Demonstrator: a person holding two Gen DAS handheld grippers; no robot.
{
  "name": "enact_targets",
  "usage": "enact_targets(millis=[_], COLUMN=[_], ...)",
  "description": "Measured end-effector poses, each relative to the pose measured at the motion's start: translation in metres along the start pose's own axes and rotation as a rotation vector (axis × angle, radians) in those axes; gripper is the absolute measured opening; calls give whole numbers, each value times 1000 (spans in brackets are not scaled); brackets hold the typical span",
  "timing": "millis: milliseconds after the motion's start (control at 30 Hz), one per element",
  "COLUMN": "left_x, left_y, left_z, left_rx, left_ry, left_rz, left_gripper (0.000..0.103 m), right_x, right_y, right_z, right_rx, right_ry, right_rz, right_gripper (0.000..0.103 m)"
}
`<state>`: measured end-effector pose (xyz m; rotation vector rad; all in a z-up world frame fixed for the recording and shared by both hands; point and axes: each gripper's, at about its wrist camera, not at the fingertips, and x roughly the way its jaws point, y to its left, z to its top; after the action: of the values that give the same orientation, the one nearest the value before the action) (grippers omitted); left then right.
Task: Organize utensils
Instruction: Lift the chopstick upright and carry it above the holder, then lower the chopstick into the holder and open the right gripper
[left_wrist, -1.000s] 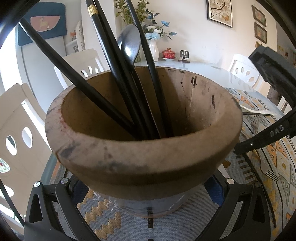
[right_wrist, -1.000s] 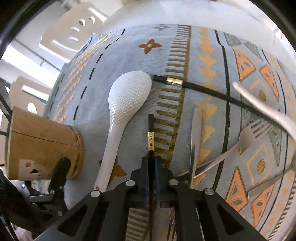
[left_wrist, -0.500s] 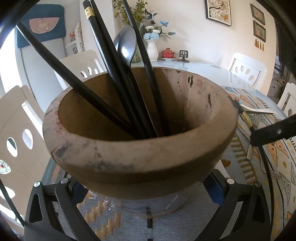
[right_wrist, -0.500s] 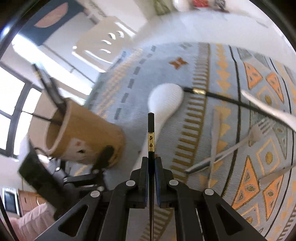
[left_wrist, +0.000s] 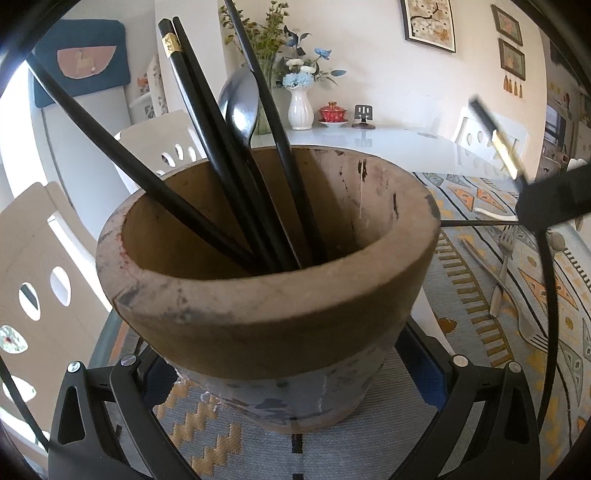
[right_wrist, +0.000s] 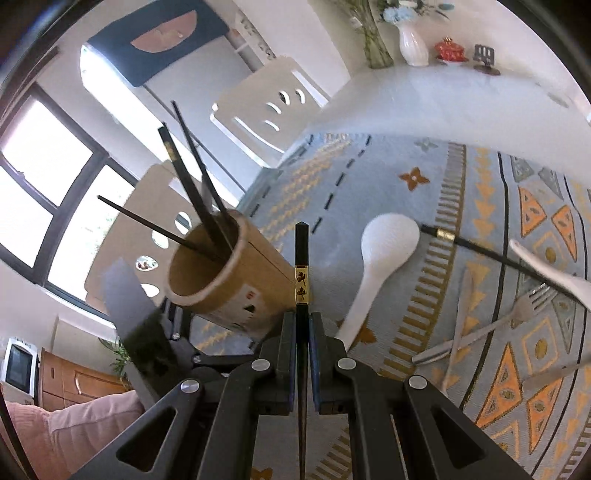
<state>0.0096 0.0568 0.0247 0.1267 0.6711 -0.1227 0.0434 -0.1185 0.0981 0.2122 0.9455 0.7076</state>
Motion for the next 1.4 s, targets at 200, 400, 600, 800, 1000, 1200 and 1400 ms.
enact_targets(millis=[200, 400, 600, 800, 1000, 1200, 1400], left_x=[0, 1, 4, 5, 6, 7, 7], left_y=[0, 2, 6, 8, 9, 13, 13], left_z=[0, 0, -1, 1, 1, 2, 2], left_rx=[-1, -12, -18, -18, -23, -29, -31], left_ry=[1, 3, 8, 11, 14, 17, 18], left_rz=[0, 3, 2, 2, -1, -4, -6], left_gripper=[102, 102, 102, 102, 102, 102, 102], right_x=[-19, -40, -71, -105, -123, -123, -115], right_y=[22, 38, 53, 76, 105, 117, 124], right_z=[9, 24, 43, 67, 84, 93, 98], right_rx=[-96, -130, -149, -192, -276, -289, -313], right_ry=[-74, -149, -247, -355, -469, -530, -526], right_rz=[5, 24, 41, 42, 23, 40, 40], right_gripper=[6, 6, 6, 6, 6, 6, 6])
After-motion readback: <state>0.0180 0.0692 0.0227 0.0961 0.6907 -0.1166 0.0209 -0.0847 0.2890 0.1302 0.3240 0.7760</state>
